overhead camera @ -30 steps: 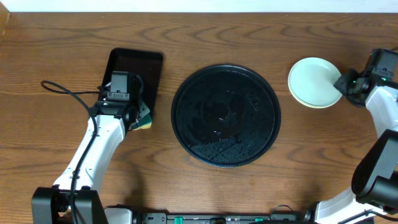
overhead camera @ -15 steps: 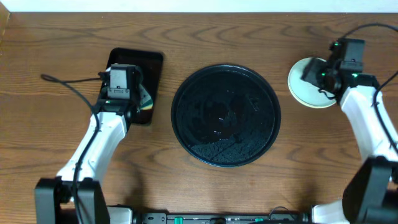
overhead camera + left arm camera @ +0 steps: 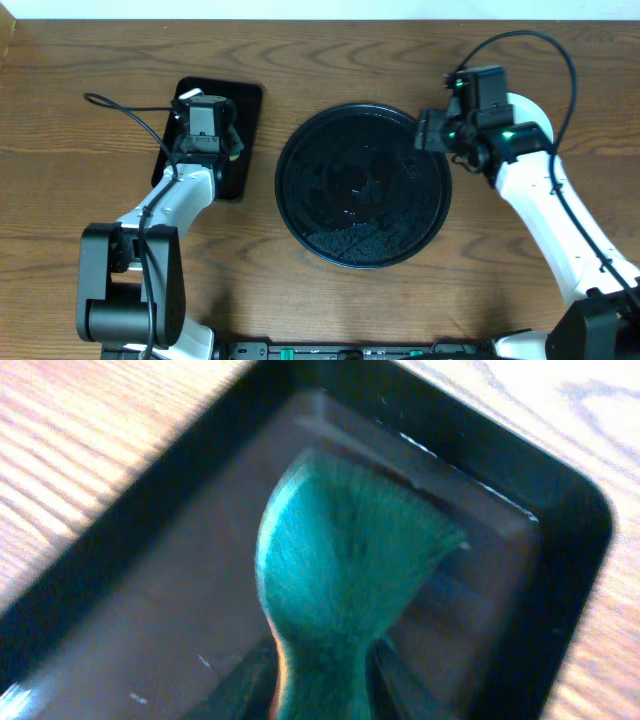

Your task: Clean dirty plates on tray and stack at the side

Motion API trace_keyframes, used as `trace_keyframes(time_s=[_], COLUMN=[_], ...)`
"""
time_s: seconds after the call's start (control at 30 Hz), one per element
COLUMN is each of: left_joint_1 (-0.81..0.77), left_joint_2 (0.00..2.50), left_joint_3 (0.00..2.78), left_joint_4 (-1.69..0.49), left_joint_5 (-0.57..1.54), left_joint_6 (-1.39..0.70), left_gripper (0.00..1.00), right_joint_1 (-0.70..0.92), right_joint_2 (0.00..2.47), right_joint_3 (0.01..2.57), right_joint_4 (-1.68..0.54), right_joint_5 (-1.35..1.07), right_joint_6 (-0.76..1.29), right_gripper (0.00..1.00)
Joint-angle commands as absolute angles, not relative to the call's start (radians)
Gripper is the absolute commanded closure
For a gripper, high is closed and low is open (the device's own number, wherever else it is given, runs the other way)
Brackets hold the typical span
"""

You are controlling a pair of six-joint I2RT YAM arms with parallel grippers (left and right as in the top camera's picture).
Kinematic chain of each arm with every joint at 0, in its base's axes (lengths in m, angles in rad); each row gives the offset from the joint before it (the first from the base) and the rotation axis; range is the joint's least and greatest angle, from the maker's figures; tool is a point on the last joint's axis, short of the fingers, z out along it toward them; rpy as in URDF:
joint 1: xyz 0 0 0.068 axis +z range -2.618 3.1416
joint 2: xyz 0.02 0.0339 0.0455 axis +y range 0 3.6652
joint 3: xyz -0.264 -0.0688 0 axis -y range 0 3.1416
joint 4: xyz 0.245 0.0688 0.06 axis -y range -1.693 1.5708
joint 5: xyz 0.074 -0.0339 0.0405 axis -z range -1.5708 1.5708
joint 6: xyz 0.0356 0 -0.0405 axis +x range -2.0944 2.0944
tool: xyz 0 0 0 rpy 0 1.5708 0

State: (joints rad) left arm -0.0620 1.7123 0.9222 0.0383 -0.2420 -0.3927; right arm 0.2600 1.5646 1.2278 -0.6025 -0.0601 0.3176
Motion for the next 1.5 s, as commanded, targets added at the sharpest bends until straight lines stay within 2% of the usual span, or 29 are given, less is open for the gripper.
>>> trace_keyframes(time_s=[0.0,0.07,0.13,0.4,0.6,0.7,1.07,1.47], left_joint_1=[-0.042,-0.039,-0.039,-0.041,-0.041,-0.041,-0.041,-0.041], left_joint_2=[1.714,1.714,1.712,1.548,1.314,1.283,1.281,1.281], left_joint_3=[0.92,0.92,0.92,0.92,0.92,0.92,0.92,0.92], left_joint_4=[0.035,0.023,0.013,-0.136,-0.299,-0.299,-0.299,-0.299], left_joint_5=[-0.327,-0.326,-0.326,-0.273,0.073,0.075,0.075,0.075], left_joint_6=[-0.329,-0.329,-0.329,-0.381,-0.485,-0.484,-0.484,-0.484], left_gripper=[0.44,0.29,0.25,0.24,0.24,0.24,0.23,0.23], right_joint_1=[0.312,0.339,0.355,0.398,0.407,0.422,0.523,0.533], right_joint_2=[1.554,1.554,1.553,1.479,1.354,1.319,1.269,1.27], right_joint_3=[1.226,1.226,1.226,1.226,1.226,1.226,1.225,1.225], right_joint_4=[-0.596,-0.594,-0.595,-0.585,-0.58,-0.607,-0.651,-0.799], right_joint_5=[-0.05,-0.049,-0.05,-0.049,-0.049,-0.049,-0.058,-0.058], right_joint_6=[0.29,0.29,0.286,0.264,0.23,0.23,0.231,0.231], right_gripper=[0.23,0.2,0.19,0.12,0.04,0.01,0.01,0.01])
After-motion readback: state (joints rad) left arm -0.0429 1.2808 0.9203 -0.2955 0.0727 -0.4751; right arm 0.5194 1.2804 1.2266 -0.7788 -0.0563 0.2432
